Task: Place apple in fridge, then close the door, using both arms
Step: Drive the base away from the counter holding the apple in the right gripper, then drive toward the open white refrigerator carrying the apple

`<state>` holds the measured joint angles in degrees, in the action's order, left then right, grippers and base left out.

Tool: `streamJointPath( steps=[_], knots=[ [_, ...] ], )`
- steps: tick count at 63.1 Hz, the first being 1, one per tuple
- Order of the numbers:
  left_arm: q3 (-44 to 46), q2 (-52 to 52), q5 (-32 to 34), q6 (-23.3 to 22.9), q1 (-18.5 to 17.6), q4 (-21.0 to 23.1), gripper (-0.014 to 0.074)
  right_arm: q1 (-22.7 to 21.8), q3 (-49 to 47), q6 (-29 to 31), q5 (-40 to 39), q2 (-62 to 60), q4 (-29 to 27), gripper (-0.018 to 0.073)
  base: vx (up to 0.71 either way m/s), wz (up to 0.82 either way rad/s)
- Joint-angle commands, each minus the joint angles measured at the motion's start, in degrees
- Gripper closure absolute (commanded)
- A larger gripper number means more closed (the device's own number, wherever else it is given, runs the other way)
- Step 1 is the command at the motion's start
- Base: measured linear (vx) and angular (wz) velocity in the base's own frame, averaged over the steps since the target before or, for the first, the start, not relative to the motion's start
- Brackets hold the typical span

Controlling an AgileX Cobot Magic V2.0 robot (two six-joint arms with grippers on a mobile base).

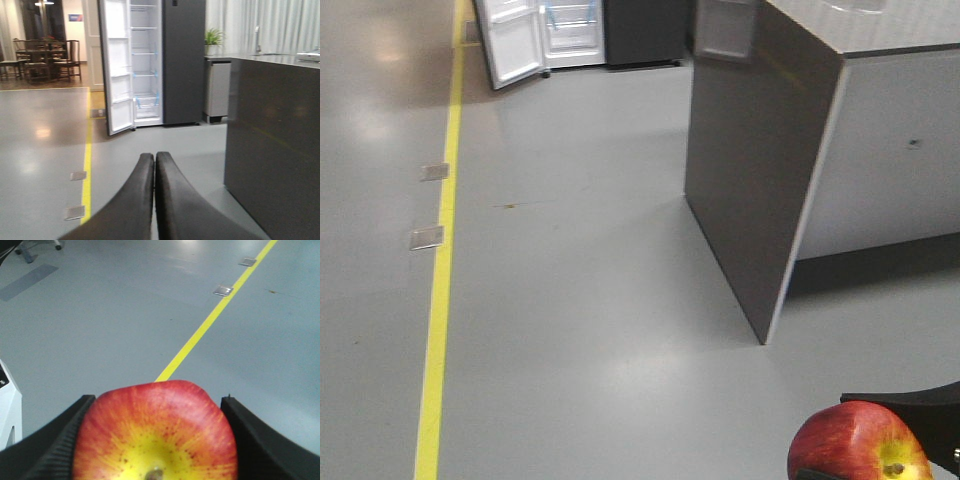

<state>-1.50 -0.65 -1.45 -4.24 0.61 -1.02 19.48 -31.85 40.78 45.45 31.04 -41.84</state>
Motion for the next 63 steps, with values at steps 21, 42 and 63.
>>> streamJointPath(
  steps=[21, 42, 63],
  knots=[
    [-1.21, -0.88, 4.06, -0.15, 0.09, 0.15, 0.0603, 0.05, -1.62, 0.23, -2.68, 0.07, -2.4, 0.0232, 0.1, 0.33],
    [-1.21, -0.88, 4.06, -0.15, 0.09, 0.15, 0.0603, 0.05, -1.62, 0.23, -2.68, 0.07, -2.4, 0.0232, 0.14, 0.18],
    [-1.21, -0.88, 4.06, -0.15, 0.09, 0.15, 0.0603, 0.05, -1.62, 0.23, -2.68, 0.07, -2.4, 0.0232, 0.18, 0.13]
  ],
)
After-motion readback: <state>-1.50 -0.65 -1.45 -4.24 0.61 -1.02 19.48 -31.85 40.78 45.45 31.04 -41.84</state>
